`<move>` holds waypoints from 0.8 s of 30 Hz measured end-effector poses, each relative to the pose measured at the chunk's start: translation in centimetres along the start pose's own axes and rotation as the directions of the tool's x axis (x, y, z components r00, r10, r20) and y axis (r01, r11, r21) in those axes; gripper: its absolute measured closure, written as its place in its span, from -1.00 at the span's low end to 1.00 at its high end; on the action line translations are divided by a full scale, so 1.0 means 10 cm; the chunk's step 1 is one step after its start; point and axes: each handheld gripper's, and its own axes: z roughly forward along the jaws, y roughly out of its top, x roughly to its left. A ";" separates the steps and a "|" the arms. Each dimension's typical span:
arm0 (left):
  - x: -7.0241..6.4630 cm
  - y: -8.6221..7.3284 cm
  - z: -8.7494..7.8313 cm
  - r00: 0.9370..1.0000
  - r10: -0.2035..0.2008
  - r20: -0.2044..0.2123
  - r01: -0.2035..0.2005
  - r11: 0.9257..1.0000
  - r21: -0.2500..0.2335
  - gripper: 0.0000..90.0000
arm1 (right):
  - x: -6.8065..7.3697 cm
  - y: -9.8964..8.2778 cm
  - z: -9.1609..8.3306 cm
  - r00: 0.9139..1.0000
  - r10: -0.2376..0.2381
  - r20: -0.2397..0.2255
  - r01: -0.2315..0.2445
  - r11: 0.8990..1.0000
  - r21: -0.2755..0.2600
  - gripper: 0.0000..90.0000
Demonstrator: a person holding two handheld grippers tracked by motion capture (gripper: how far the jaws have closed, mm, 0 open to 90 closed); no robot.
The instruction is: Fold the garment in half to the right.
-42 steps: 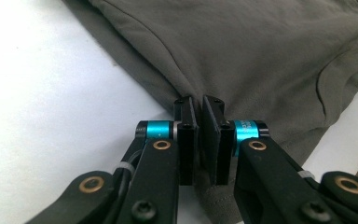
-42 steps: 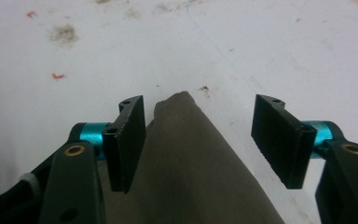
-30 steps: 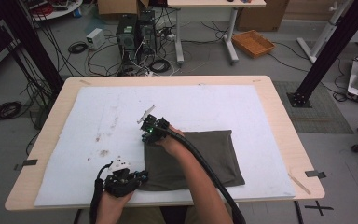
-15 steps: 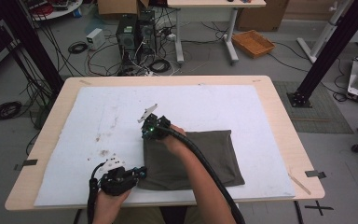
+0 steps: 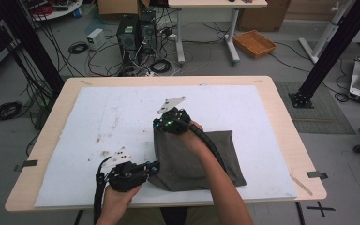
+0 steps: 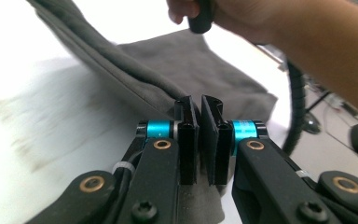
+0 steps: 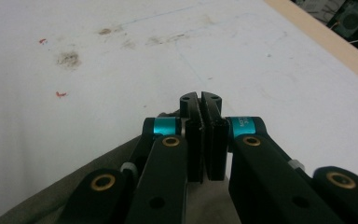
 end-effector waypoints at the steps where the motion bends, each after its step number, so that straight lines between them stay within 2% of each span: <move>1: -0.03 0.04 0.04 1.000 0.004 0.007 -0.004 1.000 0.008 0.88 | -0.02 -0.02 -0.04 1.000 0.002 0.006 -0.002 1.000 -0.009 0.97; 2: -0.05 0.07 0.07 1.000 0.010 0.013 -0.010 1.000 0.017 0.88 | -0.06 -0.07 -0.13 1.000 0.012 0.016 -0.011 1.000 -0.020 0.97; 5: -0.12 0.16 0.18 0.999 0.022 0.031 -0.023 0.999 0.036 0.88 | -0.10 -0.12 -0.21 0.999 0.028 0.031 -0.027 0.999 -0.031 0.97; 6: -0.15 0.19 0.22 0.999 0.028 0.037 -0.030 0.999 0.040 0.88 | -0.13 -0.18 -0.29 0.998 0.038 0.041 -0.036 0.998 -0.045 0.97; 8: -0.22 0.26 0.32 0.998 0.028 0.064 -0.032 0.998 0.051 0.88 | -0.16 -0.23 -0.36 0.997 0.047 0.054 -0.044 0.997 -0.059 0.97; 9: -0.22 0.26 0.32 0.998 0.028 0.064 -0.032 0.998 0.051 0.88 | -0.16 -0.23 -0.36 0.997 0.047 0.054 -0.044 0.997 -0.059 0.97; 10: -0.24 0.29 0.36 0.997 0.030 0.074 -0.034 0.998 0.055 0.88 | -0.19 -0.27 -0.44 0.996 0.055 0.066 -0.050 0.996 -0.074 0.97; 14: -0.31 0.36 0.47 0.995 0.040 0.089 -0.046 0.996 0.074 0.88 | -0.21 -0.32 -0.52 0.995 0.066 0.077 -0.059 0.995 -0.086 0.97; 15: -0.37 0.41 0.57 0.994 0.051 0.097 -0.060 0.994 0.096 0.88 | -0.26 -0.40 -0.62 0.992 0.081 0.094 -0.072 0.992 -0.103 0.97; 24: -0.52 0.52 0.92 0.990 0.069 0.122 -0.087 0.985 0.148 0.88 | -0.43 -0.70 -0.86 0.979 0.149 0.140 -0.130 0.982 -0.135 0.97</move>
